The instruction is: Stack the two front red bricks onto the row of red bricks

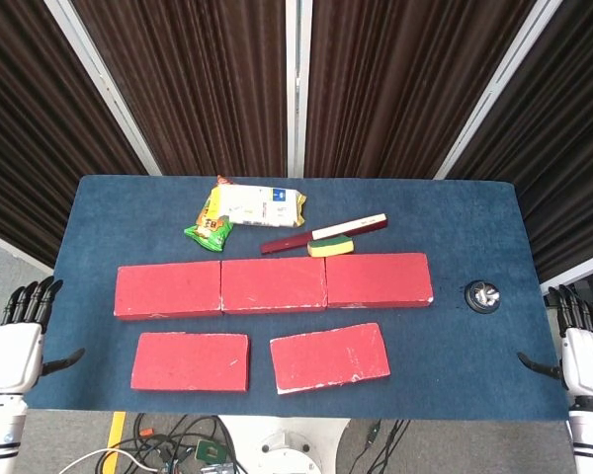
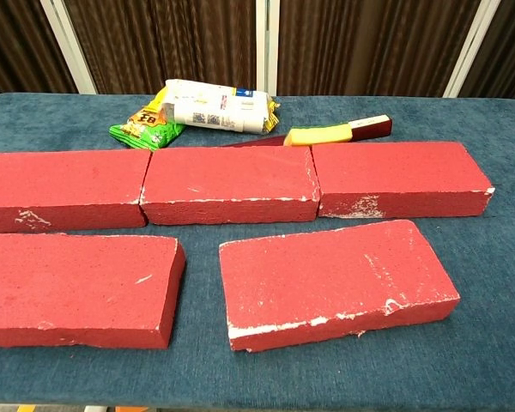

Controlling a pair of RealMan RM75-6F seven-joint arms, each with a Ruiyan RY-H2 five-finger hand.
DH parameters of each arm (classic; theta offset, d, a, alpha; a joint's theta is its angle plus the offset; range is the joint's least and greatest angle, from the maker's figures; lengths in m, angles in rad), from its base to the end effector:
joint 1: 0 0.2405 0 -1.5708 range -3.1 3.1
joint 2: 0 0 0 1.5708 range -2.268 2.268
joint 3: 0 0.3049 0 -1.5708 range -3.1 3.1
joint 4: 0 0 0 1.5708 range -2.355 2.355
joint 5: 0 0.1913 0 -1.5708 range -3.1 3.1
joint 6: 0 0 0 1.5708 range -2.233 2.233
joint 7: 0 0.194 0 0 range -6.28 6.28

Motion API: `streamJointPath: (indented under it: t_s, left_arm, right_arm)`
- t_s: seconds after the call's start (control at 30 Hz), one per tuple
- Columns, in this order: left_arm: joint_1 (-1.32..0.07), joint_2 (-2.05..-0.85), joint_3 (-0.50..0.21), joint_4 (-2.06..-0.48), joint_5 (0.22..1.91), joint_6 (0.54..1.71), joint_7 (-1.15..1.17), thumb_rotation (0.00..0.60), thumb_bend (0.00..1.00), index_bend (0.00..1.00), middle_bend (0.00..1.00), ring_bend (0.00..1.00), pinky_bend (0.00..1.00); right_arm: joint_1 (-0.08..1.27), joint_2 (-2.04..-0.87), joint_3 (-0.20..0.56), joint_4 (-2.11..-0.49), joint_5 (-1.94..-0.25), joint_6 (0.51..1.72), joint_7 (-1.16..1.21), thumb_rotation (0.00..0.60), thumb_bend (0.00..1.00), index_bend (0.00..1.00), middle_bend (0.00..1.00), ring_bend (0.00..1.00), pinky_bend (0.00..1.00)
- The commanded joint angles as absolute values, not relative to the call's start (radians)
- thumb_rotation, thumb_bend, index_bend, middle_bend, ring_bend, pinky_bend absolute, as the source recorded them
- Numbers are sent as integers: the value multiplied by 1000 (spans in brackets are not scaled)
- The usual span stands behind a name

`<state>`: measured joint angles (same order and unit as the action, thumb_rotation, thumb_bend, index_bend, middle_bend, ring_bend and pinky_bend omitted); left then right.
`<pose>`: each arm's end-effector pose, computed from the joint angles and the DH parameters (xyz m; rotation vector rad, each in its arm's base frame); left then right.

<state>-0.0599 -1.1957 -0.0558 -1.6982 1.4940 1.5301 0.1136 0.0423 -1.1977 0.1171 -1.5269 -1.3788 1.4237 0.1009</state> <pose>-0.3301 0.2243 0.1731 -1.3285 -0.9267 -0.9504 -0.3885 -0.2292 0.1874 1.1996 -1.0463 0.8991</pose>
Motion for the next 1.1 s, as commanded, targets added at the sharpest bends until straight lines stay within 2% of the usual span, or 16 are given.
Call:
streamJointPath:
  t_s: [0.03,0.27,0.5,0.63,0.9,1.1]
  left_arm:
    - [-65,-1205,-57,-1698,1498,1528,122,600,0,1,0,0,0]
    - [-74,-1213,-59,-1714,1503,1524,151,600,0,1,0,0,0]
    - [-74,-1215,-50,-1704,1487,1505,140,600,0,1,0,0,0]
    - [-72,-1206,-48,-1708,1461,1489,143,600,0,2,0,0,0]
    - [-74,-1206,-50,-1702,1467,1493,130,600,0,2,0,0,0]
    - [-71,-1204,-46,-1696,1467,1494,121,600,0,2,0,0,0]
  right_arm:
    - [59,-1185,97,-1546,-1425,1410,94,600,0,0,0,0,0]
    - [127,-1145,53,-1648,-1538,1324,134,600,0,0,0,0,0]
    - [190,-1155,33,-1741,-1578,1244,-2,600,0,0,0,0,0]
    - [243,-1176,8,-1780,-1606,1158,-79,600,0,0,0,0,0]
    - [353,-1236,3,-1851,-1611,1001,-225,600,0,0,0,0,0]
    - [408,-1307,10,-1888,-1524,909,-368,600,0,0,0,0,0]
